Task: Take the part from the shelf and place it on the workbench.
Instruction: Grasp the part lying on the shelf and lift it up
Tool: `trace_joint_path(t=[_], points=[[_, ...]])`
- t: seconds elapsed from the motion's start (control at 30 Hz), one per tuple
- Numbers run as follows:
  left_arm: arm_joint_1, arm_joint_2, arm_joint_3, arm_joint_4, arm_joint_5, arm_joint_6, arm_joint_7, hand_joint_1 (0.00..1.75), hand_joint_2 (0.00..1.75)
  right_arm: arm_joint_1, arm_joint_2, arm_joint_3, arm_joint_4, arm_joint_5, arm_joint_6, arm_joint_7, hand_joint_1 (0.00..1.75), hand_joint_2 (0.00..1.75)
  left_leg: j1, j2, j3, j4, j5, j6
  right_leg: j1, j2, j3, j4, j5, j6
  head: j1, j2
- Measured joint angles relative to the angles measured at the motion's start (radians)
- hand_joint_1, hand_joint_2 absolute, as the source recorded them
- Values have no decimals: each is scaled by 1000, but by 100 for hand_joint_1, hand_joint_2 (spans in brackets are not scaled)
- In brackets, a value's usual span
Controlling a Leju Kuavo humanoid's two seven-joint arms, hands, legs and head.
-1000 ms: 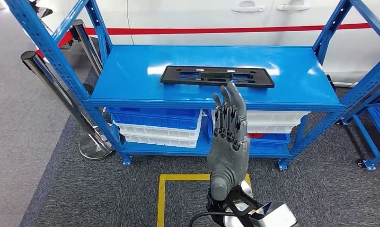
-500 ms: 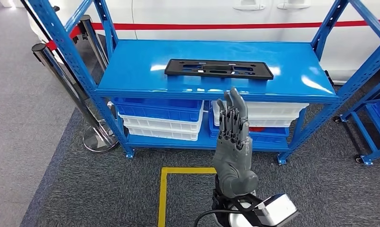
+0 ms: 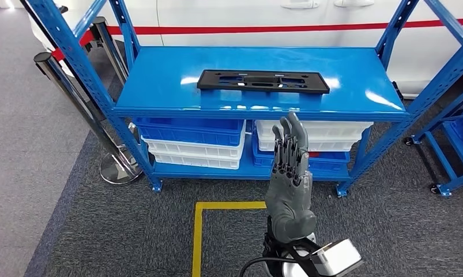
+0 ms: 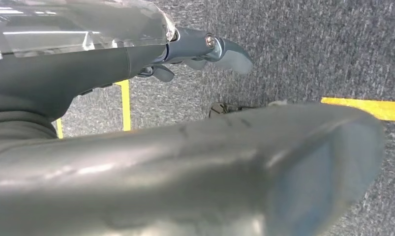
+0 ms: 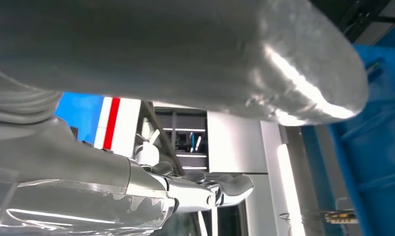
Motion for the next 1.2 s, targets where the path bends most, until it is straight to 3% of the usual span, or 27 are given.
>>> trace_joint_path(t=[0.07, 0.1, 0.17, 0.2, 0.23, 0.27, 0.3, 0.37, 0.4, 0.47, 0.5, 0.57, 0.6, 0.63, 0.67, 0.7, 0.77, 0.8, 0.83, 0.93, 0.97, 1.03, 1.1, 1.13, 1.2], points=[[-2, 0, 0, 0, -1, 1, 0, 0, 0, 4, 4, -2, -2, 4, 2, -1, 0, 0, 3, 0, -2, 26, -12, -10, -1, 0, 21, -10, -10, -13, -2, 0], [-2, 0, 0, 0, -1, 1, -1, 0, 0, 5, 6, -2, -3, 6, 2, -1, 0, 0, 5, 0, -24, 71, -25, -14, -2, 0, 35, -16, -16, -18, -3, 0], [0, 0, 0, 0, -1, 0, -1, 0, 0, 10, 8, -2, -3, 10, 3, -2, 0, 0, 7, 0, -118, 216, -56, -19, 0, -2, 61, -19, -36, -25, -7, 0], [3, 0, 0, 0, -1, 0, 0, 0, 0, 14, 8, -2, -3, 11, 3, -2, 0, 0, 8, 0, -173, 282, -60, -20, 2, -1, 74, -19, -49, -27, -7, 0], [7, 0, 0, 0, -1, -1, 0, 0, 0, 17, 8, -2, -3, 12, 3, -2, 0, 0, 8, 0, -217, 318, -45, -20, 3, 1, 90, -19, -63, -27, -7, 0], [10, 0, 0, 1, -1, -2, 0, 0, 0, 19, 8, -3, -3, 14, 2, -2, 0, 0, 8, 0, -243, 313, -7, -19, 4, 4, 109, -20, -77, -27, -7, 0], [13, 0, 0, 1, -1, -3, 0, 0, 0, 21, 8, -3, -3, 15, 1, -2, 0, 0, 8, 0, -249, 267, 52, -16, 6, 6, 130, -20, -94, -26, -7, 0], [16, 0, 0, 2, -1, -3, 1, 0, 0, 23, 8, -3, -3, 16, -1, -2, 0, 0, 4, -1, -230, 156, 153, -4, 7, 9, 169, -25, -127, -21, -5, 0], [17, 0, 0, 3, -1, -4, 1, 0, 0, 25, 8, -3, -3, 17, -1, -2, 0, 0, -1, -1, -216, 116, 171, 3, 5, 11, 182, -29, -140, -16, -4, 0], [13, 1, -1, 3, -2, -4, 2, 0, 0, 26, 10, -5, -3, 20, -1, -2, 0, 0, -14, 0, -190, 85, 142, 17, 0, 12, 200, -38, -151, -1, -1, 0], [11, 2, -1, 3, -2, -4, 3, 0, 0, 26, 12, -6, -4, 22, 1, -2, 0, 0, -16, -1, -174, 66, 124, 25, -3, 12, 202, -28, -143, 6, -2, 0], [9, 4, -1, 3, -2, -3, 4, 0, 0, 24, 15, -8, -5, 26, 5, -3, 0, 0, -13, -4, -133, 39, 101, 37, -6, 10, 160, 65, -99, 18, -1, 0], [9, 4, -1, 3, -3, -3, 3, 0, 0, 23, 16, -10, -5, 27, 7, -4, 0, 0, -10, -5, -109, 28, 93, 41, -6, 9, 115, 135, -79, 24, -1, 0], [9, 4, -1, 3, -4, -3, 3, 0, 0, 24, 16, -13, -5, 28, 10, -4, 0, 0, -8, -6, -84, 17, 84, 44, -7, 8, 60, 202, -77, 28, 0, 0], [8, 4, -1, 3, -5, -3, 3, 0, 0, 24, 16, -15, -4, 28, 12, -5, 0, 0, -6, -7, -61, 10, 74, 45, -7, 7, 8, 250, -100, 31, 1, 0], [8, 4, -1, 3, -7, -3, 4, 0, 0, 24, 16, -17, -4, 28, 13, -6, 0, 0, -4, -9, -38, 4, 61, 46, -7, 7, -37, 274, -142, 33, 1, 0], [8, 3, -1, 3, -8, -5, 5, 0, 0, 25, 16, -18, -4, 28, 14, -8, 0, 0, 1, -16, 10, -3, 29, 42, -7, 7, -102, 264, -220, 34, 1, 0], [9, 2, -1, 3, -7, -6, 5, 0, 0, 25, 16, -19, -4, 28, 14, -9, 0, 0, 4, -19, 35, -4, 11, 38, -7, 6, -120, 233, -223, 34, 1, 0], [9, 1, -1, 3, -7, -6, 4, 0, 0, 26, 16, -19, -4, 28, 14, -9, 0, 0, 6, -21, 57, -4, -9, 33, -7, 5, -131, 186, -180, 35, 1, 0], [9, 0, -1, 3, -6, -2, 1, 0, 0, 30, 15, -22, -2, 26, 14, -9, 0, 0, 4, -24, 102, 7, -69, 16, -4, -3, -150, 57, 66, 22, 2, 0], [8, 0, -1, 3, -7, 0, 1, 0, 0, 30, 15, -23, -3, 25, 14, -9, 0, 0, 3, -24, 111, 11, -81, 9, -2, -3, -153, 46, 106, 13, 2, 0], [7, 0, -1, 3, -8, 3, 0, 0, 0, 27, 17, -23, -5, 25, 14, -10, 0, 0, 5, -22, 106, 31, -77, -5, 0, 1, -146, 49, 107, -5, 0, 0], [4, 0, -1, 3, -9, 3, -1, 0, 0, 24, 20, -23, -6, 25, 15, -11, 0, 0, 8, -20, 59, 117, -60, -15, -2, 2, -130, 36, 98, -18, -1, 0], [2, 0, -1, 3, -9, 3, -2, 0, 0, 24, 21, -23, -5, 25, 15, -11, 0, 0, 9, -18, 21, 176, -69, -19, -3, 2, -121, 29, 93, -23, -2, 0], [2, 0, -2, 3, -10, 4, -2, 0, 0, 25, 21, -23, -5, 25, 15, -11, 0, 0, 11, -15, -57, 277, -127, -25, -2, 3, -103, 22, 81, -28, -2, 0]])
